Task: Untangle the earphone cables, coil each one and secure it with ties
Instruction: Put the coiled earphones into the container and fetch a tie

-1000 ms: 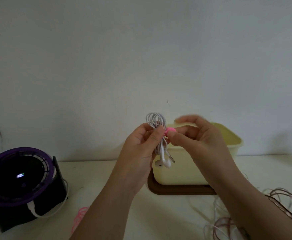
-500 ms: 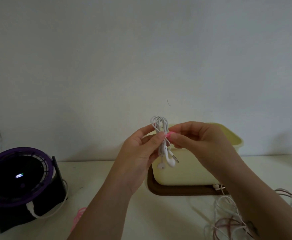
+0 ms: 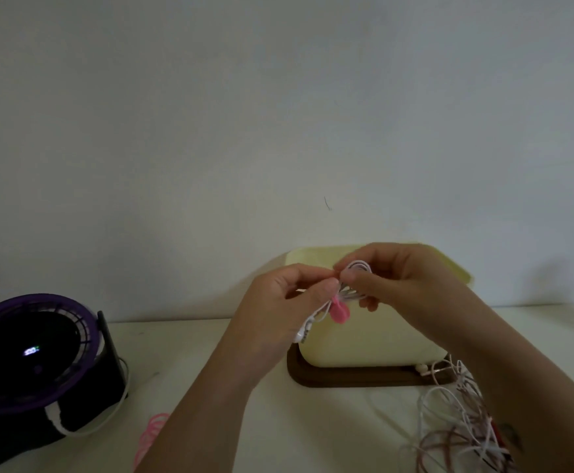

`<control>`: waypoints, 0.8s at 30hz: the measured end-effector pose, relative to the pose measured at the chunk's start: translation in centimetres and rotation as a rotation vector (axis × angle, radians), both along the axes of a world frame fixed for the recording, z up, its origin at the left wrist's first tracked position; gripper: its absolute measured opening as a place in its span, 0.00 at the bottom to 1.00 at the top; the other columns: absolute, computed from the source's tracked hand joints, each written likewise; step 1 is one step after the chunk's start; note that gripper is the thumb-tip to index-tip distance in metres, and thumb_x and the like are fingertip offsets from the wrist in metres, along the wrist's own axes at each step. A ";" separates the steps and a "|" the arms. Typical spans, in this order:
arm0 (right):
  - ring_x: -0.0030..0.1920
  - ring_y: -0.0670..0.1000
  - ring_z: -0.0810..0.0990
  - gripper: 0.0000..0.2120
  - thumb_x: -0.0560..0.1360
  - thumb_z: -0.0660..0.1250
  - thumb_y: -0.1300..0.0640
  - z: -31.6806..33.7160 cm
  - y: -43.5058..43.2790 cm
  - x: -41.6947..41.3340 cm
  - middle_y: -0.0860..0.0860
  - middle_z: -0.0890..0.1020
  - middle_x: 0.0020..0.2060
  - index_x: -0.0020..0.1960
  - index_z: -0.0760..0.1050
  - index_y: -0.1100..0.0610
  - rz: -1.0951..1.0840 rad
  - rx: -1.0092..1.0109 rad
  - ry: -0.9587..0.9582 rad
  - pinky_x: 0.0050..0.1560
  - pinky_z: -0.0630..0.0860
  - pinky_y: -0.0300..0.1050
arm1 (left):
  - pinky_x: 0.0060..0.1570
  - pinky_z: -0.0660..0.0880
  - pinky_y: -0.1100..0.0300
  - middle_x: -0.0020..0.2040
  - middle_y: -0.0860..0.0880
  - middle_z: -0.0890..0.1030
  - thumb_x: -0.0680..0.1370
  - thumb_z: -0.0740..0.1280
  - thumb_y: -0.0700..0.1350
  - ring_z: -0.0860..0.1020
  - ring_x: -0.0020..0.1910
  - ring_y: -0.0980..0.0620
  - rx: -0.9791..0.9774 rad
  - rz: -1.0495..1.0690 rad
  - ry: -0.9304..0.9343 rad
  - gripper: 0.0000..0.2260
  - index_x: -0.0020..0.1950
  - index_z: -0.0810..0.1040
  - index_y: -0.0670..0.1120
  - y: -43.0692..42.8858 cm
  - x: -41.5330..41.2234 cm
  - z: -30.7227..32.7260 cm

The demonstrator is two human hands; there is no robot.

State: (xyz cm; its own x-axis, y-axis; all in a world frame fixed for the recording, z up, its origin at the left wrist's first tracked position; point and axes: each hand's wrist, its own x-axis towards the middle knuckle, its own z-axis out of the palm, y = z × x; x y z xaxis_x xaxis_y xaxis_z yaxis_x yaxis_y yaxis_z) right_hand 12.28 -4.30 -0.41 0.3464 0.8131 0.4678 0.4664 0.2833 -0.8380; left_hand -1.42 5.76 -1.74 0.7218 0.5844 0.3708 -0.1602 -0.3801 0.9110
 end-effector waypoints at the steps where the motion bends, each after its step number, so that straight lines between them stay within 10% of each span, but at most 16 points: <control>1: 0.30 0.46 0.77 0.03 0.70 0.70 0.58 -0.1 0.2 0.1 0.52 0.83 0.33 0.43 0.82 0.55 0.007 0.045 0.047 0.33 0.74 0.37 | 0.31 0.73 0.63 0.33 0.51 0.81 0.75 0.66 0.49 0.74 0.30 0.56 -0.011 0.000 -0.025 0.07 0.47 0.82 0.49 0.1 0.1 -0.1; 7: 0.38 0.48 0.82 0.04 0.68 0.70 0.60 0.0 0.0 2.0 0.51 0.84 0.35 0.42 0.81 0.57 -0.126 0.331 0.488 0.40 0.79 0.37 | 0.59 0.69 0.69 0.53 0.65 0.79 0.80 0.59 0.51 0.73 0.56 0.69 0.278 0.228 0.029 0.08 0.55 0.77 0.59 1.6 0.6 -1.6; 11: 0.40 0.56 0.83 0.04 0.73 0.70 0.56 -1.3 0.6 2.8 0.53 0.85 0.37 0.41 0.83 0.50 -0.565 0.177 -0.020 0.45 0.79 0.48 | 0.69 0.53 0.67 0.69 0.59 0.66 0.79 0.61 0.52 0.57 0.71 0.60 0.620 0.245 0.370 0.17 0.69 0.69 0.56 2.0 1.4 -3.7; 15: 0.45 0.46 0.78 0.08 0.76 0.66 0.54 -3.2 1.8 3.3 0.48 0.84 0.48 0.52 0.82 0.52 -0.581 -0.158 -0.509 0.45 0.69 0.38 | 0.70 0.51 0.64 0.72 0.58 0.63 0.79 0.60 0.53 0.51 0.73 0.59 0.669 0.240 0.411 0.21 0.72 0.64 0.56 2.1 1.6 -3.8; 24: 0.49 0.38 0.74 0.09 0.78 0.63 0.56 -1.7 -1.9 2.5 0.40 0.79 0.50 0.54 0.80 0.49 -0.471 -0.132 -0.434 0.47 0.66 0.24 | 0.69 0.62 0.57 0.69 0.55 0.66 0.78 0.63 0.48 0.60 0.71 0.55 0.730 0.325 0.264 0.17 0.67 0.71 0.53 0.6 1.4 -3.9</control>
State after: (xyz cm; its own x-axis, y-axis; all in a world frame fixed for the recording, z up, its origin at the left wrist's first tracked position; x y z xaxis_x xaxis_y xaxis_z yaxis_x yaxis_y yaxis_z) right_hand 14.78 -6.22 -2.07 0.4821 0.6802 0.5521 0.8191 -0.1263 -0.5595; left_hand -0.03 6.33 -5.68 0.6751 0.4575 0.5787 0.2434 -0.8787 0.4108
